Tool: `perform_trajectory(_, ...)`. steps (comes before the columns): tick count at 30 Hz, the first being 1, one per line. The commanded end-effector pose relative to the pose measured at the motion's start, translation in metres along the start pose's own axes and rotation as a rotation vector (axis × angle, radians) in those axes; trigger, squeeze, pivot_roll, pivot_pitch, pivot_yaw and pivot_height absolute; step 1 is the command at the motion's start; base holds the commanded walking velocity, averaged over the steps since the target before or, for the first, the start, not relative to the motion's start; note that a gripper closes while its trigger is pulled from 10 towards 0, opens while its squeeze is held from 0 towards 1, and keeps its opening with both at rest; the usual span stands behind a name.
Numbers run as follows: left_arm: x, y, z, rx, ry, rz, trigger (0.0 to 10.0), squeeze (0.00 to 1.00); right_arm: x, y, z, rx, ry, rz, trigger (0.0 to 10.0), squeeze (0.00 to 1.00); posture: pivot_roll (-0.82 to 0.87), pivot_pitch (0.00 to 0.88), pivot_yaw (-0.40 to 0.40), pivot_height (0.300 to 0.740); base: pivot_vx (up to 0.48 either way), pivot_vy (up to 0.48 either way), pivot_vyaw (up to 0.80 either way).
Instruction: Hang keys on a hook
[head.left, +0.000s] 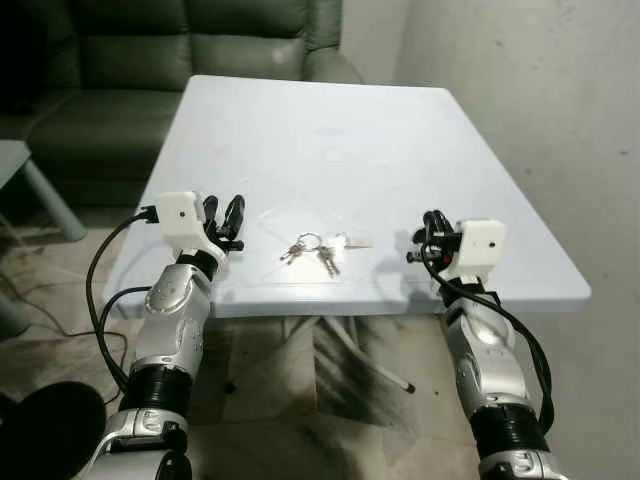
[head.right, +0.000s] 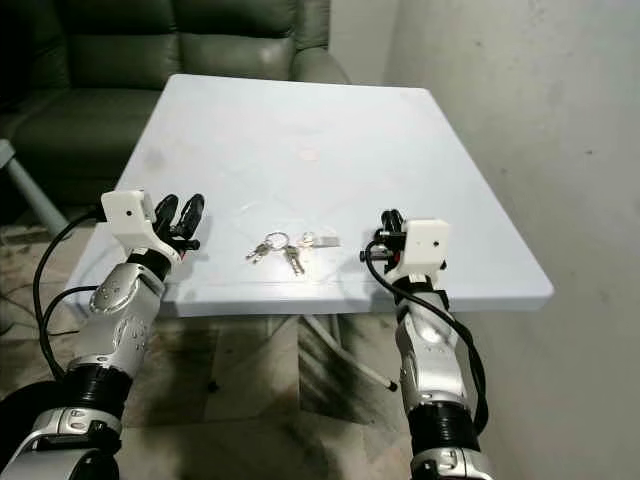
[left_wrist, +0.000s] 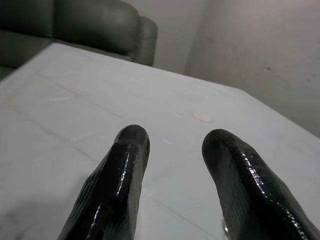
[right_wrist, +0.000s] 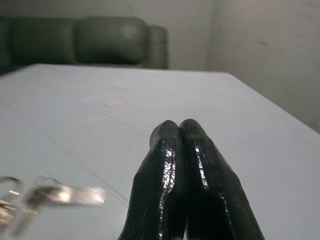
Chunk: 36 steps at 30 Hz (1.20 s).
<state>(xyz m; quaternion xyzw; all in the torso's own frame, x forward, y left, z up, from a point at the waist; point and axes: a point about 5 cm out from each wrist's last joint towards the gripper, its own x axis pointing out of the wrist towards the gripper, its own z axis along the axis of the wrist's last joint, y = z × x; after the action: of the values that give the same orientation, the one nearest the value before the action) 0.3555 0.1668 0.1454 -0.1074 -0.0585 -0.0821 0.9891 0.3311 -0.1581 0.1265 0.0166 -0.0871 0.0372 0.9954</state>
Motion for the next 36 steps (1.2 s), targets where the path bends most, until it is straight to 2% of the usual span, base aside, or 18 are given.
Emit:
perform_trajectory(1, -0.003, 0.005, 0.002, 0.011, -0.01, -0.012, 10.0, 0.0, -0.004, -0.011, 0.006, -0.031, -0.007, -0.046, 10.0, 0.0, -0.07, 0.0, 0.0, 0.74, 0.0, 0.0, -0.66)
perform_trajectory(2, -0.002, 0.007, 0.004, 0.004, -0.013, -0.009, 10.0, 0.0, -0.005, -0.017, 0.007, -0.031, -0.005, -0.067, 10.0, 0.0, -0.07, 0.0, 0.0, 0.74, 0.0, 0.0, -0.66)
perform_trajectory(4, -0.001, 0.007, 0.005, -0.004, -0.017, -0.012, 10.0, 0.0, -0.004, -0.019, 0.008, -0.031, 0.001, -0.082, 10.0, 0.0, -0.07, 0.0, 0.001, 0.74, 0.0, 0.0, -0.67)
perform_trajectory(8, 0.0, 0.004, 0.005, -0.006, -0.02, -0.015, 10.0, 0.0, -0.003, -0.019, 0.008, -0.077, 0.009, -0.074, 10.0, 0.0, -0.06, 0.0, -0.007, 0.74, 0.0, 0.376, -0.66)
perform_trajectory(13, 0.0, 0.004, 0.002, -0.016, -0.01, 0.007, 10.0, 0.0, -0.003, -0.015, 0.008, -0.085, 0.015, -0.059, 10.0, 0.0, -0.05, 0.0, -0.016, 0.74, 0.0, 0.439, -0.66)
perform_trajectory(20, -0.003, 0.006, -0.006, -0.001, 0.034, 0.042, 10.0, 0.0, -0.002, -0.012, 0.007, -0.089, 0.032, -0.044, 10.0, 0.0, -0.03, 0.0, -0.023, 0.74, 0.0, 0.0, -0.67)
perform_trajectory(36, -0.005, 0.006, -0.005, 0.042, 0.02, 0.044, 10.0, 0.0, -0.006, -0.01, 0.003, -0.108, 0.053, -0.023, 10.0, 0.0, -0.03, 0.0, -0.027, 0.74, 0.0, 0.0, -0.66)
